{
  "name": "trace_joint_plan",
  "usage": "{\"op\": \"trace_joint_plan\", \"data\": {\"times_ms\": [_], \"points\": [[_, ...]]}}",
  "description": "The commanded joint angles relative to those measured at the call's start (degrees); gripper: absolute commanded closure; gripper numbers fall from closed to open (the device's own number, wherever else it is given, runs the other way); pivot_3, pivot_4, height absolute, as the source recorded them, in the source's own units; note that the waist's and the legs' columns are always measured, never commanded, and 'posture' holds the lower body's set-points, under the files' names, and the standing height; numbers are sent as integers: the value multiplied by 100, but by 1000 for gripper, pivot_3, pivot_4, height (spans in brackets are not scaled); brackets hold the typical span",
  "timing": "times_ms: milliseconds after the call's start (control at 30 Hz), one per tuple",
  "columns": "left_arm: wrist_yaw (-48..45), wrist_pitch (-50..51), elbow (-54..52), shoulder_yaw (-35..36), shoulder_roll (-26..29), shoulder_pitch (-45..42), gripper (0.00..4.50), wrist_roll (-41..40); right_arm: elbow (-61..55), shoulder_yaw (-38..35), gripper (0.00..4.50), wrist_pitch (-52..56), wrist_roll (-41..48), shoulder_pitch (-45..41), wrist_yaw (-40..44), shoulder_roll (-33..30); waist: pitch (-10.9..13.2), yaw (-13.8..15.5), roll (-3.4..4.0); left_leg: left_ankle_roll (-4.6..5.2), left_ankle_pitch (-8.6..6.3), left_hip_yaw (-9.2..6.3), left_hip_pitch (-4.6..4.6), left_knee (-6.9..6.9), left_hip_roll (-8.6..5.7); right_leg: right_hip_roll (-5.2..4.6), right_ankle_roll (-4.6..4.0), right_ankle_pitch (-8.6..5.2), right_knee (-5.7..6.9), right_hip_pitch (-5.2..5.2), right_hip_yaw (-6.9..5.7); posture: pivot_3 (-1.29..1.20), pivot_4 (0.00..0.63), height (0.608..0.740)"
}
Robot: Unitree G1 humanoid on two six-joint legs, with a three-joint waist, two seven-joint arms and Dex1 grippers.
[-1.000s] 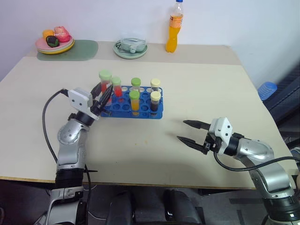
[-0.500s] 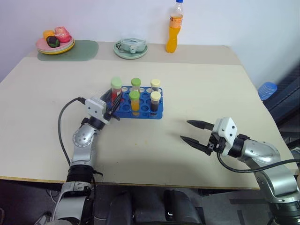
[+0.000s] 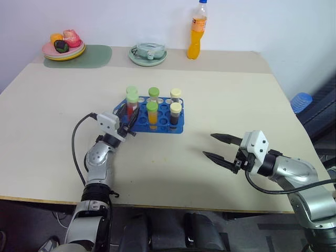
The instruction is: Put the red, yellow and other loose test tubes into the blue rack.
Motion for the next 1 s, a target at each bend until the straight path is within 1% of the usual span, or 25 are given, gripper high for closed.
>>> {"op": "trace_joint_plan", "data": {"times_ms": [33, 133, 233, 300, 400, 467, 500, 533, 567, 633, 733, 767, 867, 1000], "points": [[-24, 214, -491, -46, 8, 162, 852, -131, -261, -197, 1411, 2, 113, 19, -41, -83, 0, -9, 0, 0, 0, 0, 0, 0, 0, 0, 0, 0, 0, 0, 0, 0, 150, 740], [-61, 696, -1062, -84, 58, 378, 852, -294, -257, -183, 1411, 1, 109, 30, -63, -57, 0, -31, 1, 1, 0, -2, 1, 0, 2, 1, 0, 0, 2, 0, 0, 0, 150, 740], [-41, 1353, -1900, -206, 289, 726, 852, -245, -224, -156, 1411, 23, 121, 34, -171, 46, 0, -42, 0, 1, -1, -3, 2, 0, 4, 2, 0, 0, 3, 0, 0, 0, 150, 740], [-97, 1842, -2395, -203, 450, 945, 852, -440, -214, -177, 1411, 67, 124, 52, -302, 125, -1, -39, 2, 2, -1, -3, 2, -1, 4, 2, 0, 0, 3, -1, 0, 0, 150, 740], [-442, 2633, -3110, -47, 973, 1379, 852, -909, -200, -270, 1411, 160, 77, 113, -695, 324, -1, -47, 2, 2, -1, -3, 2, -1, 5, 2, -1, -1, 4, -1, 0, 0, 150, 740], [-605, 2879, -3358, 112, 1191, 1570, 852, -1218, -198, -324, 1411, 168, 22, 193, -871, 395, -3, -49, 9, 1, -1, -2, 2, -2, 7, 2, -2, -2, 5, -3, 0, 0, 150, 740], [-652, 2908, -3455, 205, 1379, 1684, 852, -1183, -190, -371, 1411, 174, -28, 237, -1032, 455, -3, -50, 9, 1, -1, -1, 3, -2, 7, 1, -3, -2, 5, -3, 0, 0, 150, 740], [-846, 3434, -3683, 342, 1636, 1865, 852, -1613, -182, -435, 1411, 165, -61, 289, -1196, 524, -3, -51, 9, 1, -1, -1, 3, -2, 7, 1, -5, -3, 5, -3, 0, 0, 150, 740], [-964, 3755, -3825, 487, 1875, 2006, 852, -1834, -183, -496, 1411, 167, -70, 348, -1332, 591, -3, -64, 9, 1, -1, -1, 3, -2, 7, 2, -11, -7, 5, -3, 0, 0, 150, 740], [-1211, 4059, -3969, 717, 2232, 2236, 852, -2093, -194, -595, 1411, 128, -83, 470, -1470, 668, -2, -91, 11, 1, -1, -1, 3, -3, 9, 2, -18, -11, 9, -7, 0, 0, 150, 740], [-1129, 4247, -4110, 931, 2559, 2461, 852, -1985, -237, -728, 1411, 60, -51, 732, -1500, 684, -2, -105, 11, 1, -1, 0, 2, -4, 9, 2, -19, -12, 8, -7, 0, 0, 150, 740], [-1258, 4365, -4188, 1011, 2668, 2568, 852, -2094, -262, -782, 1411, 33, -26, 842, -1478, 676, -2, -108, 11, 1, -1, 0, 2, -4, 9, 1, -20, -12, 7, -5, 0, 0, 150, 740], [-1460, 4449, -4245, 1183, 2832, 2751, 852, -2175, -272, -942, 1411, -82, 46, 1124, -1400, 654, -2, -137, 13, 1, -2, 0, 3, -5, 9, 2, -20, -13, 6, -6, 0, 0, 150, 740], [-1641, 4712, -4285, 1188, 2961, 2905, 852, -2191, -239, -1133, 1411, -289, 112, 1480, -1216, 635, -2, -144, 13, 0, -1, 1, 5, -6, 9, 2, -21, -13, 9, -6, 0, 0, 150, 740]]}}
